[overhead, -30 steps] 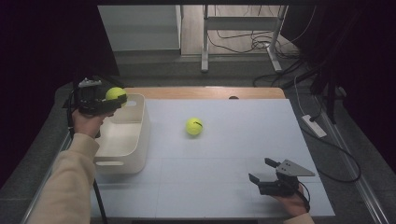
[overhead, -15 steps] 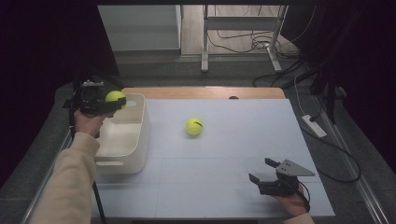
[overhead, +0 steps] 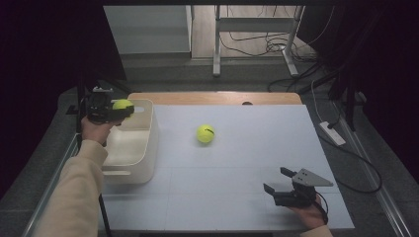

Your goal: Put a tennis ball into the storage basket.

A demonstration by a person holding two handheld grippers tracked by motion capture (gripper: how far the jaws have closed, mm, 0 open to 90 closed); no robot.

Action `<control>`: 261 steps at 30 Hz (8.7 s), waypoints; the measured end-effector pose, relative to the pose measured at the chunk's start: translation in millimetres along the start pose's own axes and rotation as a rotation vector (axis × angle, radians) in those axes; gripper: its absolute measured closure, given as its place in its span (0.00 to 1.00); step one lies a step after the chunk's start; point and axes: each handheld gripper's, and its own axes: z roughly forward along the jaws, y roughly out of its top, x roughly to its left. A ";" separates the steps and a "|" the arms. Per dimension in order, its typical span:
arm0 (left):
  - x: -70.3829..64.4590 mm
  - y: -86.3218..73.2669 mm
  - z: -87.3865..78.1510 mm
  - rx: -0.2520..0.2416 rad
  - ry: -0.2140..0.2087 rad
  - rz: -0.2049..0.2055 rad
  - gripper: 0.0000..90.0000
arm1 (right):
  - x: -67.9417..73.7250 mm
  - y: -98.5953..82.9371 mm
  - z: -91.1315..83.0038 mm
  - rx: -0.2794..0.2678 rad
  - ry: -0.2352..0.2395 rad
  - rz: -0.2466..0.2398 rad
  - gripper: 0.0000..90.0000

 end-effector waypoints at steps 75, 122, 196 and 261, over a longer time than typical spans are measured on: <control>-94.3 -26.0 -34.3 -0.173 -0.476 0.189 0.12 | 1.2 -2.3 -4.2 -0.003 0.002 0.001 0.12; -149.6 -25.3 -7.7 -0.110 -0.535 0.281 0.13 | -0.3 1.1 -2.5 -0.024 0.020 0.014 0.12; -198.0 -13.5 82.2 0.091 -0.435 0.328 0.09 | 2.8 0.0 -3.2 -0.008 0.009 -0.017 0.13; -196.4 -26.9 160.4 0.181 -0.351 0.246 0.13 | 0.2 -3.1 -2.3 0.000 0.015 -0.011 0.13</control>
